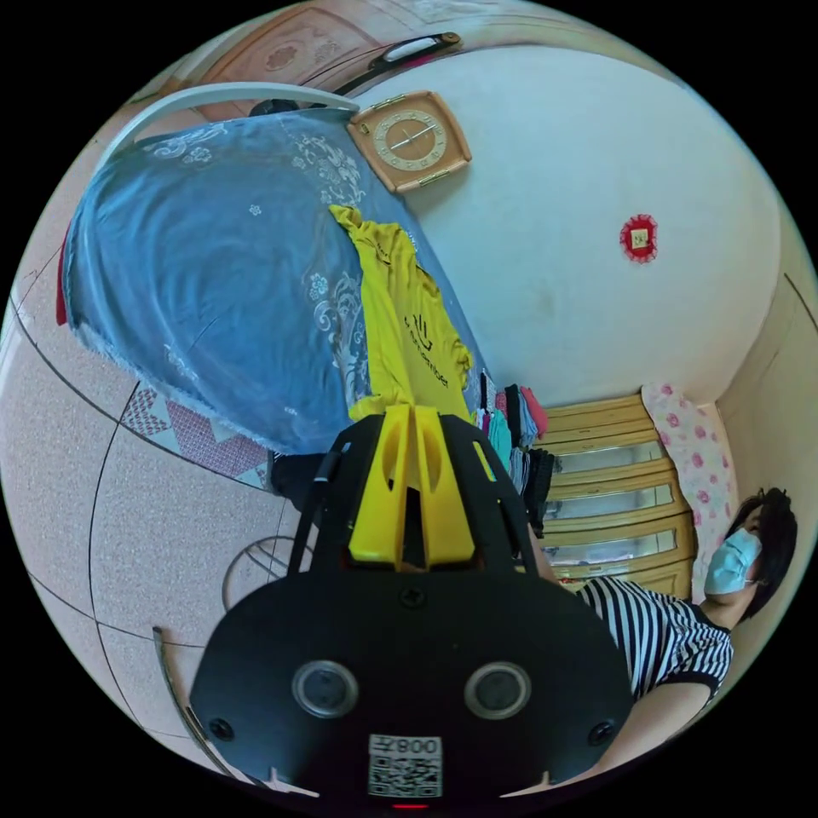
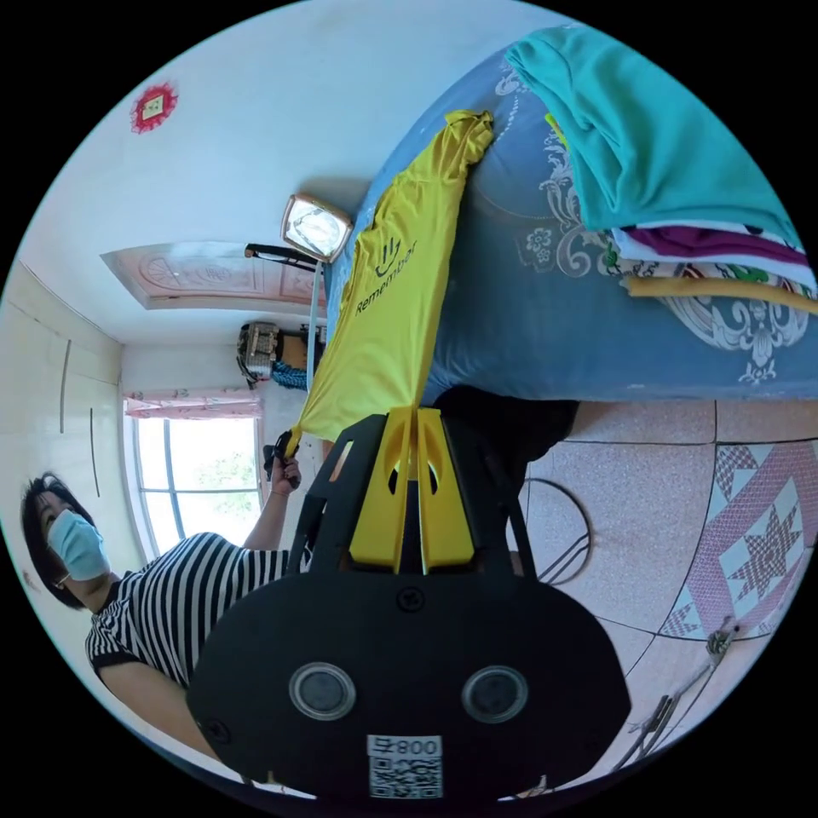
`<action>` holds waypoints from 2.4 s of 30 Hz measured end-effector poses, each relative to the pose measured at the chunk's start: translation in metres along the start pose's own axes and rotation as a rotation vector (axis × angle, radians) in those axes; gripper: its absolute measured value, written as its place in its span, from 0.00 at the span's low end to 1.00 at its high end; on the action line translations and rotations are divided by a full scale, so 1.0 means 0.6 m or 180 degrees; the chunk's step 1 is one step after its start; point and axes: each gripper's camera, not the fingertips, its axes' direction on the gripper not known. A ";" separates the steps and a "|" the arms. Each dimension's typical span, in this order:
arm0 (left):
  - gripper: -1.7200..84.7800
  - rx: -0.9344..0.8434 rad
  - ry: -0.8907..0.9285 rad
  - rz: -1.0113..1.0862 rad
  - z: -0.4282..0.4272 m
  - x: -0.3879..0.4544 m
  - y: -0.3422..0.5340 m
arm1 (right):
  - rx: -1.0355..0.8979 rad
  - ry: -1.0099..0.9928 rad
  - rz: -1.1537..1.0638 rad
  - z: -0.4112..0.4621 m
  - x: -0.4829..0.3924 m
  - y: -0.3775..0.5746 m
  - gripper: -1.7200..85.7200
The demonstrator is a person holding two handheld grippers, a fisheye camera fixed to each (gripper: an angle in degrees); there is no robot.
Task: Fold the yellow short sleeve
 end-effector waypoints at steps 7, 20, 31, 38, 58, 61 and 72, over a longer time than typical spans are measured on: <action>0.03 -0.0057 -0.0093 -0.0354 0.072 -0.094 0.025 | 0.0011 0.0028 0.0333 0.023 0.074 0.030 0.03; 0.09 0.0043 -0.0630 -0.0740 0.220 -0.207 -0.012 | -0.0035 -0.0037 0.0931 0.087 0.181 0.038 0.03; 0.12 -0.0565 -0.1509 0.1165 0.639 -0.024 -0.333 | -0.0111 0.0450 -0.0066 0.151 0.024 -0.137 0.03; 0.12 -0.0682 -0.2179 0.1459 0.894 -0.054 -0.524 | -0.0465 0.0369 -0.0602 0.277 -0.031 -0.269 0.02; 0.05 0.0486 -0.2876 0.0935 1.018 -0.219 -0.880 | -0.0506 0.0141 -0.0535 0.356 0.057 -0.343 0.02; 0.06 0.0657 -0.2860 0.0616 1.049 -0.293 -0.887 | -0.0363 0.0302 -0.0618 0.347 0.056 -0.361 0.03; 0.09 -0.0478 -0.1228 0.1518 1.426 -0.420 -0.719 | 0.1018 0.1494 -0.0643 0.204 0.094 -0.506 0.08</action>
